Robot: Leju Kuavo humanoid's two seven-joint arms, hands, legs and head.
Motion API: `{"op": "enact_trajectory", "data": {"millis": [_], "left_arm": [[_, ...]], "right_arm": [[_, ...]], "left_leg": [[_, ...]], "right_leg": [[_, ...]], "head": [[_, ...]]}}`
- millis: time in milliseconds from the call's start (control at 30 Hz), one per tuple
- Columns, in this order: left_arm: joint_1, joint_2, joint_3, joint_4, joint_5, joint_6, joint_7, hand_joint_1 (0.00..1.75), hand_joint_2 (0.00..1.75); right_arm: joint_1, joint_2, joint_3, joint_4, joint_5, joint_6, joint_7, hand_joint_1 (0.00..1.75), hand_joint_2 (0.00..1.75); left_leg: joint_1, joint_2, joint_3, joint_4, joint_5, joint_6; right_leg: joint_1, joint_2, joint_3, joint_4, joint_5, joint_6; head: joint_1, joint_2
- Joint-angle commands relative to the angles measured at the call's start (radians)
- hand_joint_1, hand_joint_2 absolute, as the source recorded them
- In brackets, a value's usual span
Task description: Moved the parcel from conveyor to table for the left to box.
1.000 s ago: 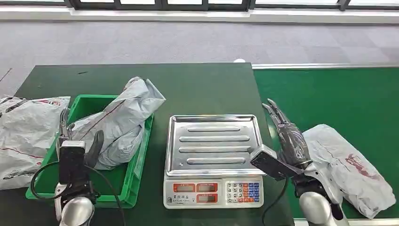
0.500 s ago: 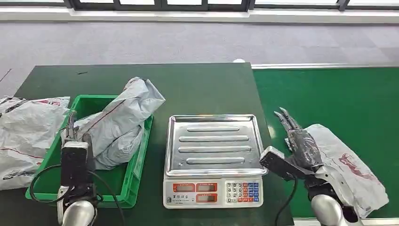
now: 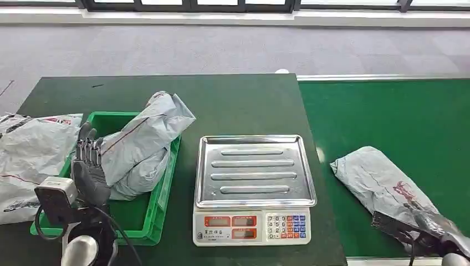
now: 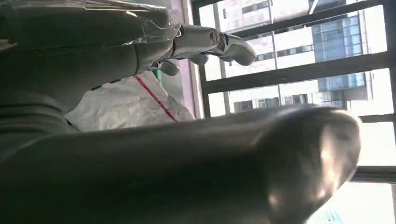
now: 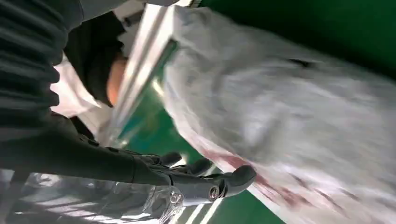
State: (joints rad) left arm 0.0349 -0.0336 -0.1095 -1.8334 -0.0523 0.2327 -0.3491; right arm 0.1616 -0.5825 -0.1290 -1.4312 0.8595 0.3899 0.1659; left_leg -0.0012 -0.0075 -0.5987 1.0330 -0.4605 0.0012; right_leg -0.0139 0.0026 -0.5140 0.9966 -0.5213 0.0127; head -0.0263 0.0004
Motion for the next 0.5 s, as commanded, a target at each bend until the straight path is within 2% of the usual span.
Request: {"op": "enact_trajectory", "data": {"millis": [33,367,467,500], "left_arm": [[0.0,-0.008,0.005,0.016,-0.009,0.002,-0.002,0.0,0.0],[0.008,-0.013,0.01,0.012,-0.016,0.014,-0.008,0.0,0.0],[0.019,-0.02,0.013,0.007,-0.026,0.049,-0.018,0.0,0.0],[0.02,-0.027,0.016,0.004,-0.02,0.066,-0.03,0.0,0.0]], "right_arm": [[-0.017,0.001,-0.039,0.16,0.004,0.009,-0.009,0.0,1.75],[-0.036,0.022,-0.04,0.185,0.008,0.009,-0.002,0.0,1.75],[-0.108,0.055,-0.016,0.273,0.039,-0.021,-0.01,0.0,1.75],[-0.165,0.067,0.014,0.343,0.065,-0.065,-0.029,0.0,1.75]], "left_leg": [[0.0,0.0,0.005,-0.005,0.001,-0.001],[0.001,0.001,0.004,-0.003,0.0,-0.001],[0.001,0.002,0.004,-0.002,0.0,-0.001],[0.002,0.004,0.005,-0.004,0.0,-0.001]], "right_leg": [[0.0,-0.001,0.005,-0.005,0.001,-0.001],[0.0,0.0,0.002,-0.003,0.0,-0.001],[0.001,0.002,0.003,-0.003,0.001,-0.001],[0.001,0.003,0.003,-0.004,0.001,-0.001]], "head": [[0.0,0.0],[0.0,0.0],[0.0,0.0],[0.0,0.0]]}}
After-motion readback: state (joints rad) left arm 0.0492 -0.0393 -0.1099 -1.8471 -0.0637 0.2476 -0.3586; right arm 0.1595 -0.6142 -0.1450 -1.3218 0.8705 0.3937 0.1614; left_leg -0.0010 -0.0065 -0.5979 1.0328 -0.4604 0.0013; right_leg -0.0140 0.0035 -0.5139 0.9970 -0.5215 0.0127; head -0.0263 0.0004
